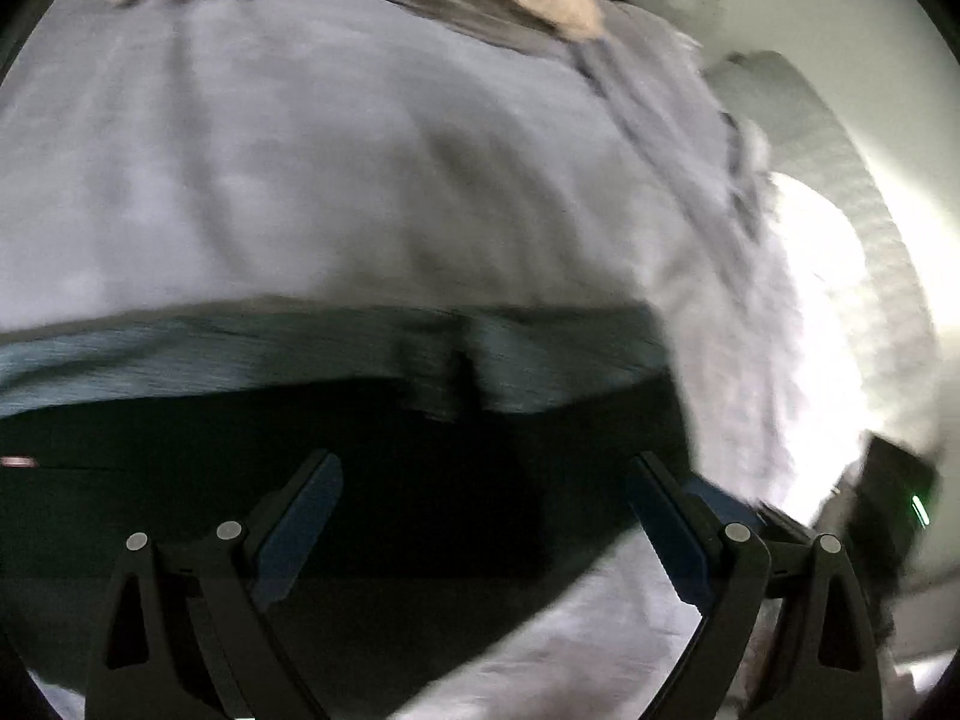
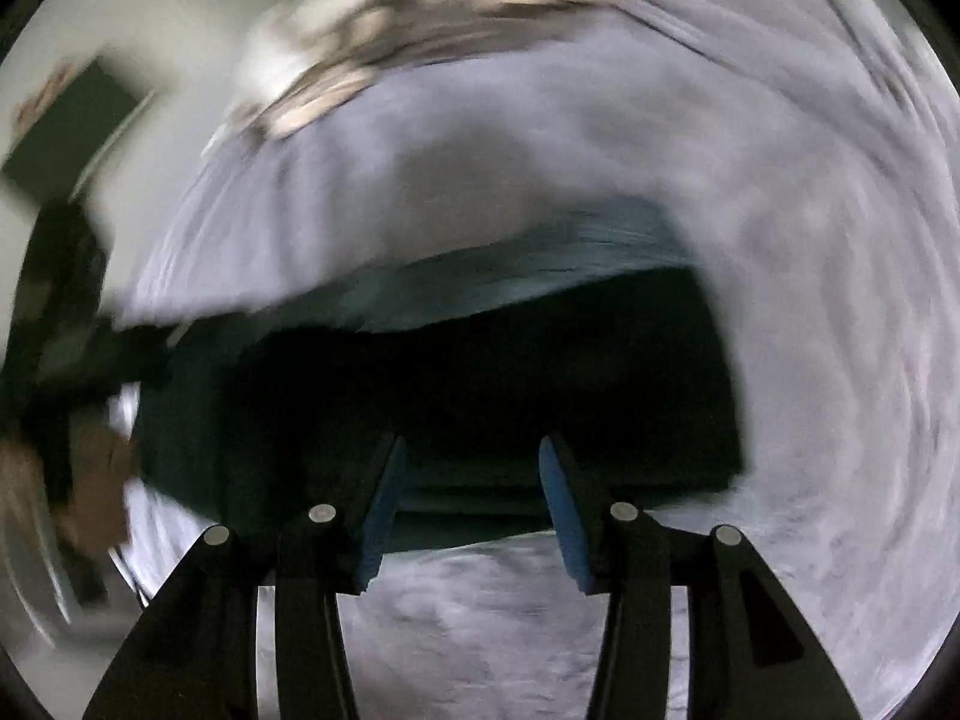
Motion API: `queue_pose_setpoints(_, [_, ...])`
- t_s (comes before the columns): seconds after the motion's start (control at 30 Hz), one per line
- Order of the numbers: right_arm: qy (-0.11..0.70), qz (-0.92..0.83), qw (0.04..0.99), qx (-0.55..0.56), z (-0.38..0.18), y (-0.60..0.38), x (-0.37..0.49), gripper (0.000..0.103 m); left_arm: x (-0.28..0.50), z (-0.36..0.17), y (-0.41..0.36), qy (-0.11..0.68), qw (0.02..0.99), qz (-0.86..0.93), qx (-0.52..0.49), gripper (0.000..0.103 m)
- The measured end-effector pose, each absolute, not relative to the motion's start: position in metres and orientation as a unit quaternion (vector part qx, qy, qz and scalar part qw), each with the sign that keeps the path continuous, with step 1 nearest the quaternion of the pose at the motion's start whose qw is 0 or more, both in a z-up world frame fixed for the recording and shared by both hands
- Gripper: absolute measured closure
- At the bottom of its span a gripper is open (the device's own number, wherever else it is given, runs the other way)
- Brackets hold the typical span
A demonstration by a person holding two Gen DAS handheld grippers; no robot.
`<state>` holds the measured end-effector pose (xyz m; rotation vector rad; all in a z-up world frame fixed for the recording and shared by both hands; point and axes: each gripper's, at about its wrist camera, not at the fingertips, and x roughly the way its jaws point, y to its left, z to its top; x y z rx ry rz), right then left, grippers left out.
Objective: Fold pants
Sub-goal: 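Fold the black pants in half, bringing the leg end onto the waistband with both grippers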
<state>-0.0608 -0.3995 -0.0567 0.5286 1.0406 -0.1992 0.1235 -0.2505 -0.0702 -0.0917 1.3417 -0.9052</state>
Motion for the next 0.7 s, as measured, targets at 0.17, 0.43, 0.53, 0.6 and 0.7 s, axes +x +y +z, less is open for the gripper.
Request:
queue_pose_setpoints(0.17, [0.486,-0.129,0.817,0.284,-0.062,-0.447,-0.07,0.053,0.105,-0.08,-0.289,0.619,0.65,-0.44,-0.031,0.02])
queue_pose_setpoints(0.43, [0.499,-0.124,0.797,0.316,-0.082,-0.46,-0.078,0.053,0.093,-0.099,-0.288,0.66,0.616,-0.429,-0.025,0.098])
queue_pose_setpoints(0.53, [0.498,-0.112,0.798,0.319,-0.075,-0.465,-0.078,0.053,0.089,-0.091,-0.285,0.643,0.642,-0.417,0.009,0.098])
queue_pose_setpoints(0.6, [0.492,-0.099,0.806,0.314,-0.064,-0.469,-0.077,0.053,0.09,-0.097,-0.279,0.641,0.647,-0.412,0.016,0.098])
queue_pose_setpoints(0.7, [0.485,-0.079,0.815,0.306,-0.056,-0.482,-0.063,0.053,0.094,-0.115,-0.261,0.66,0.635,-0.4,-0.01,0.098])
